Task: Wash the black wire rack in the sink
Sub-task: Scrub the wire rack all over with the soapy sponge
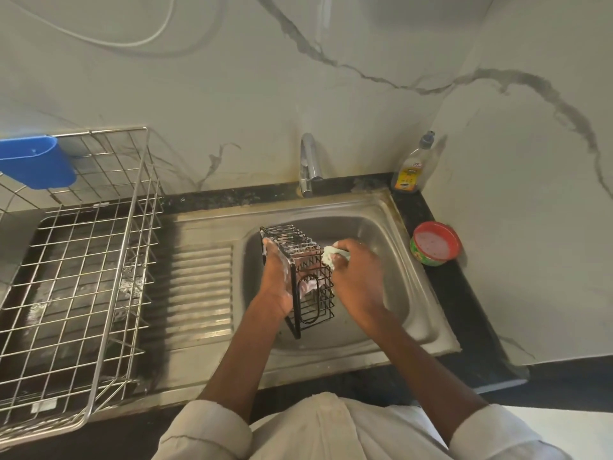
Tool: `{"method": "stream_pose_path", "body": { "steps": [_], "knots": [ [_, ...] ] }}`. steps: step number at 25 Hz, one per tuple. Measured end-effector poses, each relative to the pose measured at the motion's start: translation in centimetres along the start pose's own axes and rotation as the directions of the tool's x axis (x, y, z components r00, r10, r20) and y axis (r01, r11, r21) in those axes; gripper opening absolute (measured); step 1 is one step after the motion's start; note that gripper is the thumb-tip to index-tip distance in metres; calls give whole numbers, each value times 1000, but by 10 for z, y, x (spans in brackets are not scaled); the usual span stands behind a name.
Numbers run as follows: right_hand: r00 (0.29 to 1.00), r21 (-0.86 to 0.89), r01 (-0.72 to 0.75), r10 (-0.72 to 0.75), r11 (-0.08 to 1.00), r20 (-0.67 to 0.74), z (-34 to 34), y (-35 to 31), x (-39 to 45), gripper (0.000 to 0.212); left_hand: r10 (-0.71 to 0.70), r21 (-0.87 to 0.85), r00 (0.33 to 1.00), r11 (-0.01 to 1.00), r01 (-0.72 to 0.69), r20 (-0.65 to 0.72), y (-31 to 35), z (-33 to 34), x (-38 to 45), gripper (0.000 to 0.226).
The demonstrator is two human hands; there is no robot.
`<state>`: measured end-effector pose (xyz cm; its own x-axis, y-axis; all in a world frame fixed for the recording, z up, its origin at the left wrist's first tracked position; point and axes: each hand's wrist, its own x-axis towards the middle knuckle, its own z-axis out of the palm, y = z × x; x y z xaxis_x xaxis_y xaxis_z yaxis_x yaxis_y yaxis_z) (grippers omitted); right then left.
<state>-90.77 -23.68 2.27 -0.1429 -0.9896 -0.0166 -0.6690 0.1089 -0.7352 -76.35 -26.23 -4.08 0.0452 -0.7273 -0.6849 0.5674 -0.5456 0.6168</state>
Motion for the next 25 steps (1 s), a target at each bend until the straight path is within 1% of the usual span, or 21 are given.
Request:
{"method": "stream_pose_path", "body": {
  "steps": [1, 3, 6, 8, 9, 11, 12, 13, 15, 16, 17, 18, 19, 20, 22, 23, 24, 25],
  "knots": [
    [999, 26, -49, 49, 998, 2, 3, 0, 0, 22, -12, -24, 1000, 1000, 12, -13, 1, 1, 0, 105],
    [992, 100, -129, 129, 987, 5, 8, 0, 2, 19, -33, 23, 999, 999, 33, -38, 1, 3, 1, 111],
    [975, 176, -216, 221, 960, -12, 7, -5, 8, 18, -68, 76, 996, 995, 63, 61, 1, 14, -13, 113],
    [959, 240, -272, 283, 932, -12, 7, -2, 14, 20, -86, 108, 988, 992, 72, 132, -2, 16, -17, 117],
    [958, 263, -279, 288, 924, 1, 9, 2, 17, 23, -81, 105, 981, 992, 63, 178, -2, 15, -20, 119],
    [958, 279, -269, 287, 922, -24, 8, 6, 19, 23, -67, 51, 961, 997, 56, 268, -4, 12, -21, 117],
    [962, 252, -250, 270, 935, -47, 1, 3, 19, 21, -59, 14, 952, 998, 58, 300, -5, 11, -22, 115],
    [973, 166, -200, 216, 966, -81, -8, 0, 20, 19, -50, -21, 946, 998, 60, 320, -7, 11, -22, 116],
    [989, 2, -50, 50, 999, -136, -26, -7, 19, 20, -30, -69, 945, 996, 55, 327, -10, 9, -19, 123],
    [995, 7, 17, -16, 1000, -102, -32, -10, 21, 22, -26, -91, 941, 994, 60, 336, -10, 10, -17, 128],
    [998, 67, 60, -60, 996, -5, -33, -15, 20, 23, -23, -115, 937, 991, 67, 348, -10, 12, -16, 130],
    [988, 204, 49, -77, 978, 131, -31, -23, 17, 24, -14, -151, 932, 986, 74, 363, -10, 13, -15, 128],
    [971, 285, 21, -88, 958, 223, -25, -27, 13, 27, -7, -182, 929, 980, 79, 369, -10, 15, -14, 124],
    [968, 309, 40, -114, 950, 224, -20, -29, 11, 29, 5, -208, 931, 975, 76, 364, -10, 15, -13, 118],
    [986, 89, 125, -134, 988, 101, -17, -23, 17, 30, 44, -249, 926, 967, 55, 375, -10, 9, -7, 112],
    [991, -36, 129, -128, 991, 24, -20, -21, 21, 31, 64, -253, 922, 967, 38, 382, -11, 6, -4, 110],
    [994, -112, 108, -110, 988, -19, -24, -18, 24, 32, 76, -263, 916, 964, 33, 394, -12, 4, -3, 109],
    [991, -173, 121, -128, 978, -32, -26, -16, 25, 31, 87, -274, 911, 961, 29, 403, -12, 3, -2, 109]
  ]
}}
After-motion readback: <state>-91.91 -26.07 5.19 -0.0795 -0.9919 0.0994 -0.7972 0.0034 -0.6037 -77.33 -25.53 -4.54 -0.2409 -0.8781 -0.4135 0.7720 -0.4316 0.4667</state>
